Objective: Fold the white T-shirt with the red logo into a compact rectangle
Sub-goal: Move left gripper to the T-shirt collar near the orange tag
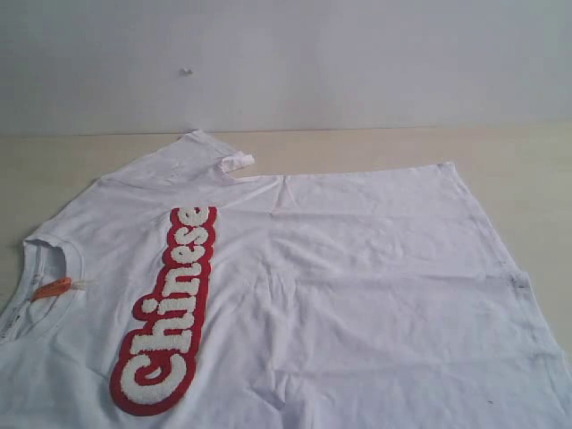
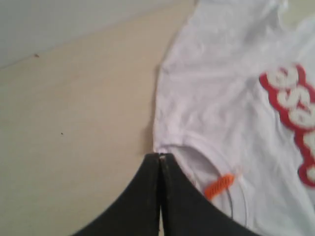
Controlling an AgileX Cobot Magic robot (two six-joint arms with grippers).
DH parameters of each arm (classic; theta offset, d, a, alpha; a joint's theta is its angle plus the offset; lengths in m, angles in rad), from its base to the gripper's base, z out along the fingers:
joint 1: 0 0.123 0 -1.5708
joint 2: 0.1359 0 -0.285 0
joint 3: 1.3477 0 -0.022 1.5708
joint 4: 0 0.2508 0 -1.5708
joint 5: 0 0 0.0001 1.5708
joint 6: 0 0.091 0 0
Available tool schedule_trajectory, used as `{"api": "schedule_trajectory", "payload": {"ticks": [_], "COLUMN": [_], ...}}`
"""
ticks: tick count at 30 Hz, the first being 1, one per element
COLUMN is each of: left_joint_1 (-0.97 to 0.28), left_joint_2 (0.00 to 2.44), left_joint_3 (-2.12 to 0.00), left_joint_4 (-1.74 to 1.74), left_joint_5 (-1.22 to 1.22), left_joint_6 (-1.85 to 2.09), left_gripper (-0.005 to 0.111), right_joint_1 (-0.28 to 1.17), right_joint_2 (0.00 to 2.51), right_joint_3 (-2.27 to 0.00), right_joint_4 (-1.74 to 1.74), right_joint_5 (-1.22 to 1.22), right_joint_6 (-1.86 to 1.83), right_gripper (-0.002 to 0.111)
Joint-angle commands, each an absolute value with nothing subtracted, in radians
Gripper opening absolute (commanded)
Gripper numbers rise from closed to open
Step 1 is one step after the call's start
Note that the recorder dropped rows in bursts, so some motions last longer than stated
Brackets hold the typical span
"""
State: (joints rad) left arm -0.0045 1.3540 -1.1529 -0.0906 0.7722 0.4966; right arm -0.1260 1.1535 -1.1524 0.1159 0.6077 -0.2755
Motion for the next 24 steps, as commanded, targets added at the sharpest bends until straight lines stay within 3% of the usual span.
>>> {"api": "schedule_trajectory", "payload": {"ticks": [1,9,14,16,18,22,24], "left_joint_1": [-0.002,-0.002,-0.002,-0.002,-0.002,-0.002,-0.002], "left_joint_2": [1.451,1.524,1.545,1.551,1.558,1.579,1.589], "left_joint_3": [-1.157,-1.074,-0.992,-0.963,-0.937,-0.89,-0.882], "left_joint_4": [-0.111,-0.112,-0.025,-0.023,-0.027,-0.036,-0.039], "left_joint_5": [0.932,1.075,0.993,0.923,0.854,0.714,0.694], "left_joint_6": [0.815,1.38,1.544,1.544,1.544,1.57,1.623], "left_gripper": [0.0,0.0,0.003,0.017,0.039,0.101,0.105], "right_joint_1": [-0.123,-0.122,-0.102,-0.092,-0.092,-0.092,-0.092], "right_joint_2": [1.286,1.424,1.457,1.471,1.481,1.494,1.494], "right_joint_3": [-1.159,-1.149,-1.133,-1.133,-1.133,-1.133,-1.133], "right_joint_4": [0.124,0.162,0.17,0.161,0.163,0.158,0.164], "right_joint_5": [0.673,0.849,0.902,0.902,0.902,0.902,0.898], "right_joint_6": [-0.481,-0.969,-1.156,-1.158,-1.158,-1.158,-1.158], "right_gripper": [0.0,0.001,0.012,0.016,0.02,0.023,0.023]}}
